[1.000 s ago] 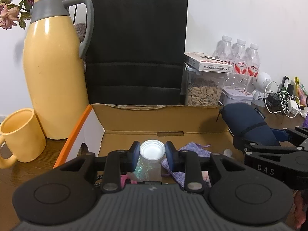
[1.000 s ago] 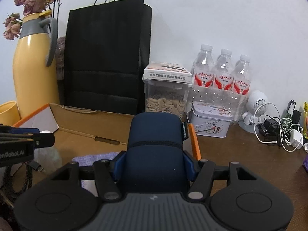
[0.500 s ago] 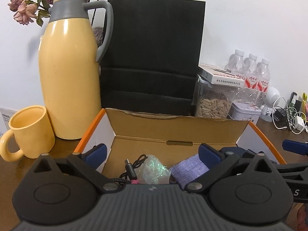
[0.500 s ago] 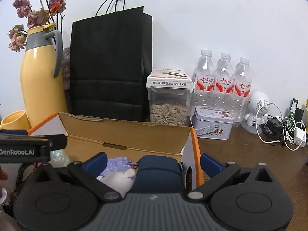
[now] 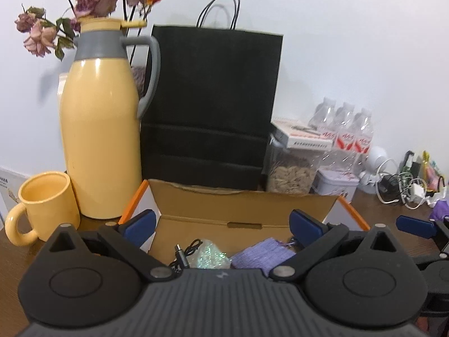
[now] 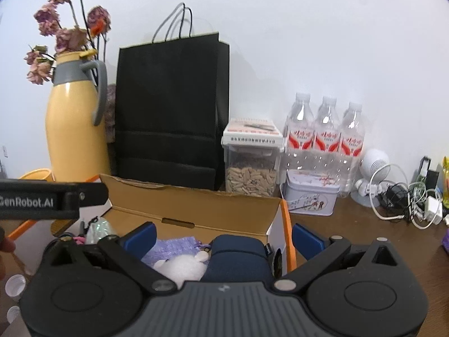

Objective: Organize objects
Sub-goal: 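Open both grippers over the box to drop the cap and navy case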

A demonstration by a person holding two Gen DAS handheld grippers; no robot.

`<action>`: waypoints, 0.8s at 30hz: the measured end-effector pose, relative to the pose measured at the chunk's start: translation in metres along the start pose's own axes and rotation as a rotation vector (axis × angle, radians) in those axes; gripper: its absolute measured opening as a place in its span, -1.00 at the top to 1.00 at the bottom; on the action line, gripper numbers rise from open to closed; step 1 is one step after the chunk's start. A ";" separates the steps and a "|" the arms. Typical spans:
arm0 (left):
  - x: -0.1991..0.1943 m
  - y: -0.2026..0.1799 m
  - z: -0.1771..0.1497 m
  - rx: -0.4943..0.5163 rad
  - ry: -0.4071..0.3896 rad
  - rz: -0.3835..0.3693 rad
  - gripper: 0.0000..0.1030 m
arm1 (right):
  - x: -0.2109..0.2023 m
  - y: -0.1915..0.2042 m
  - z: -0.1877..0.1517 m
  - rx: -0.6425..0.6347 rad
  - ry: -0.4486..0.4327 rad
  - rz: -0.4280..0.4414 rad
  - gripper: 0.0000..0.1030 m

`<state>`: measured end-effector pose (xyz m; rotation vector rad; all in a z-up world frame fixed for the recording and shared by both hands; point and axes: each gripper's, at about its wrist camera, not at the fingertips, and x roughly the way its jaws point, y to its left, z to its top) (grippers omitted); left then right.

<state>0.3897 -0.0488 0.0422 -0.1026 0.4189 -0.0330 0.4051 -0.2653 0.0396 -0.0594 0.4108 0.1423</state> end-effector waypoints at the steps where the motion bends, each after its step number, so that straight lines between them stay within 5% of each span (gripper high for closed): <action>1: -0.004 -0.001 0.001 0.002 -0.008 -0.005 -1.00 | -0.005 0.001 0.000 -0.002 -0.008 -0.002 -1.00; 24: -0.132 0.023 -0.002 0.037 -0.094 0.050 -1.00 | -0.125 0.025 -0.009 -0.008 -0.078 -0.012 -1.00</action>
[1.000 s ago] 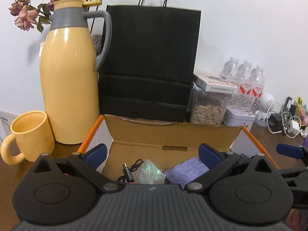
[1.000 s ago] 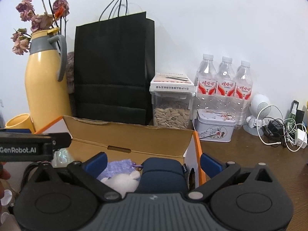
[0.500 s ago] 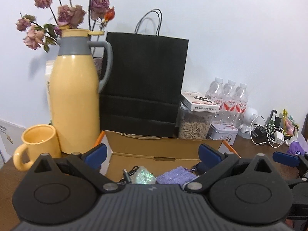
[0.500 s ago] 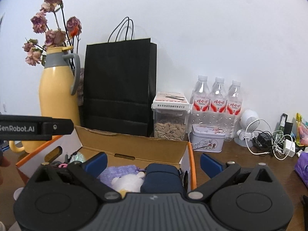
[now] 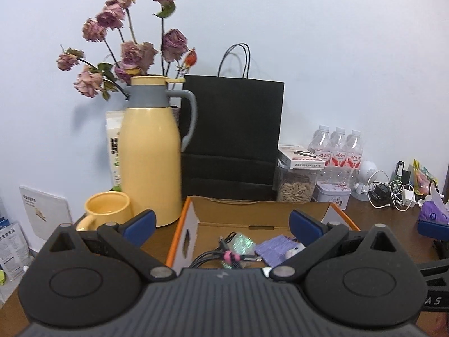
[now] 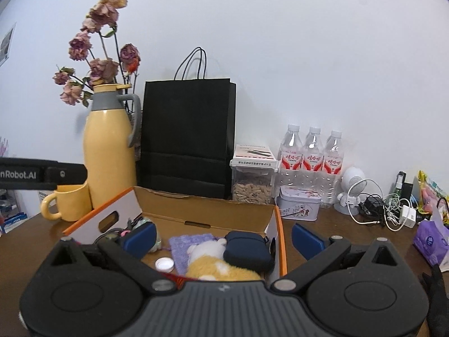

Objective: Organize objects
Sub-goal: 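Open both grippers over the box to drop the cap and navy case, then grasp the white crumpled tissue with the right gripper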

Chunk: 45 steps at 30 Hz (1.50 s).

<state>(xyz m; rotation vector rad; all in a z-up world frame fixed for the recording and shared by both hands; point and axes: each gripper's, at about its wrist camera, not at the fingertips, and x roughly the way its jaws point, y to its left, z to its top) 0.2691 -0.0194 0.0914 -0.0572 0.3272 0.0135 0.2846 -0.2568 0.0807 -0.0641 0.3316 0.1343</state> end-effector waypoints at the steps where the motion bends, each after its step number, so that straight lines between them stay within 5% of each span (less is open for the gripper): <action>1: -0.006 0.002 -0.001 0.001 -0.001 0.003 -1.00 | -0.005 0.001 -0.001 -0.001 -0.001 0.000 -1.00; 12: -0.061 0.022 -0.024 0.025 0.030 0.034 -1.00 | -0.063 0.015 -0.024 -0.003 0.003 0.011 -1.00; 31: -0.154 0.093 -0.110 0.015 0.189 0.114 -1.00 | -0.146 0.068 -0.099 -0.024 0.110 0.108 -1.00; 45: -0.166 0.123 -0.147 -0.043 0.296 0.100 -1.00 | -0.121 0.123 -0.131 -0.124 0.301 0.284 -1.00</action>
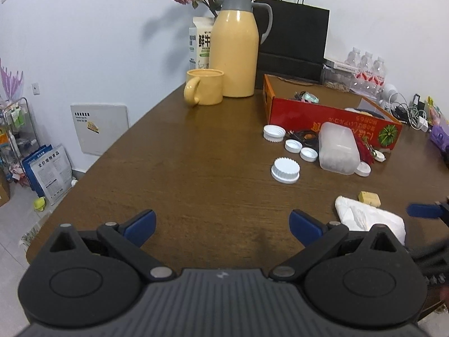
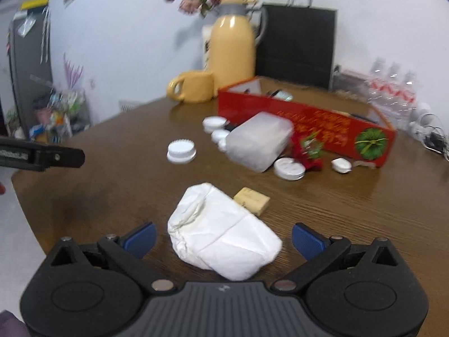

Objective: Organize objects
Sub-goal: 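Grasp the white crumpled tissue with the right gripper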

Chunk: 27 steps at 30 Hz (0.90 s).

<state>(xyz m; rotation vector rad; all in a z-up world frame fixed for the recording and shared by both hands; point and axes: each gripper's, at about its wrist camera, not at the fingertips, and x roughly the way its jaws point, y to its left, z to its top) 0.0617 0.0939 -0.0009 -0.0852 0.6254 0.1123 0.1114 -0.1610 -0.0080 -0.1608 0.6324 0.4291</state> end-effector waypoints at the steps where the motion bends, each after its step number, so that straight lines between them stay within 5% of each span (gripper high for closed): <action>1: 0.000 0.000 -0.001 0.004 0.001 -0.001 -1.00 | 0.005 0.000 0.003 -0.001 0.011 0.000 -1.00; 5: 0.001 0.002 -0.002 -0.006 0.005 -0.002 -1.00 | 0.030 -0.003 0.008 -0.001 0.079 0.006 -1.00; 16: 0.005 0.010 -0.008 -0.043 0.032 0.004 -1.00 | 0.031 -0.005 0.004 0.026 0.033 0.027 -0.97; 27: 0.007 0.011 -0.010 -0.041 0.040 0.008 -1.00 | 0.019 -0.005 -0.003 0.006 -0.023 0.038 -0.19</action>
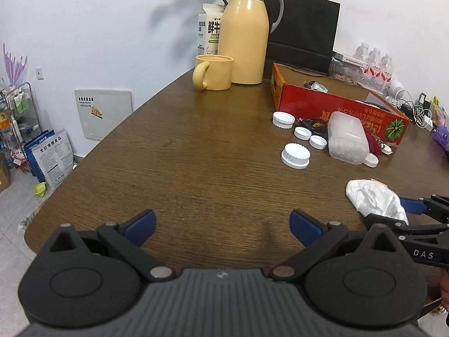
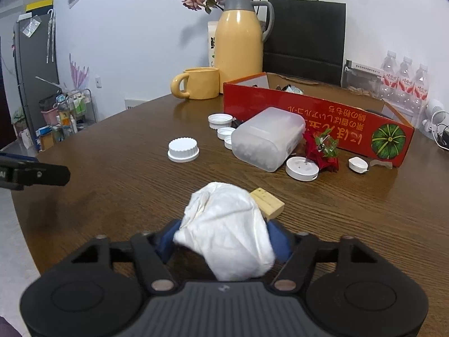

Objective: Organize objects
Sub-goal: 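Grasp the white crumpled tissue with the right gripper, then grasp a white bottle cap with left gripper while right gripper carries tissue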

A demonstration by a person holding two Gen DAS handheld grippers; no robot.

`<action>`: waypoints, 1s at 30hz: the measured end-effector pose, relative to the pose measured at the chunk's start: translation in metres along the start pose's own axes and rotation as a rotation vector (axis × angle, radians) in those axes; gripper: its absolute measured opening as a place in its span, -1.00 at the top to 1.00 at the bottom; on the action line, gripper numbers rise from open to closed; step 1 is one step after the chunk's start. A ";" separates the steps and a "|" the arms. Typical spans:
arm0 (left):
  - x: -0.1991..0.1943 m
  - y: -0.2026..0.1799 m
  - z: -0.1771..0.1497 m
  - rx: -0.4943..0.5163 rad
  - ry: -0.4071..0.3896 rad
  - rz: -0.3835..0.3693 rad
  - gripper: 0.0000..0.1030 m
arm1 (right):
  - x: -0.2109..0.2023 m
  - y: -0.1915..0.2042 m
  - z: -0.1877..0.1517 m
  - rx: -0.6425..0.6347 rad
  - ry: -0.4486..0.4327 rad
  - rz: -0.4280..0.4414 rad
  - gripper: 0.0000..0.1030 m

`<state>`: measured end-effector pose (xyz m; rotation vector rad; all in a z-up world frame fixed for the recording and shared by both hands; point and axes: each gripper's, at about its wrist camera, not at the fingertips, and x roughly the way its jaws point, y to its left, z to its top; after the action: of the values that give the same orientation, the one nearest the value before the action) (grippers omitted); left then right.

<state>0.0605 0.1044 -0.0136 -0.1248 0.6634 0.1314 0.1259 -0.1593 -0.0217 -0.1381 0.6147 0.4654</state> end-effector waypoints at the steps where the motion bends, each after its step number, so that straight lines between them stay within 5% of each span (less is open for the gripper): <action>1: 0.000 -0.001 0.000 0.002 0.000 -0.001 -1.00 | -0.002 0.000 -0.001 -0.001 -0.009 -0.002 -0.17; 14: 0.034 -0.049 0.034 0.080 -0.037 -0.023 -1.00 | -0.036 -0.013 0.008 0.013 -0.184 -0.058 -0.03; 29: 0.119 -0.089 0.055 0.115 0.034 0.043 -1.00 | -0.043 -0.069 0.012 0.075 -0.214 -0.176 -0.03; 30: 0.121 -0.090 0.054 0.117 0.031 0.039 -0.77 | -0.042 -0.071 0.012 0.076 -0.214 -0.178 -0.04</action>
<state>0.2021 0.0347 -0.0398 -0.0016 0.7033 0.1282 0.1344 -0.2351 0.0120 -0.0689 0.4055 0.2791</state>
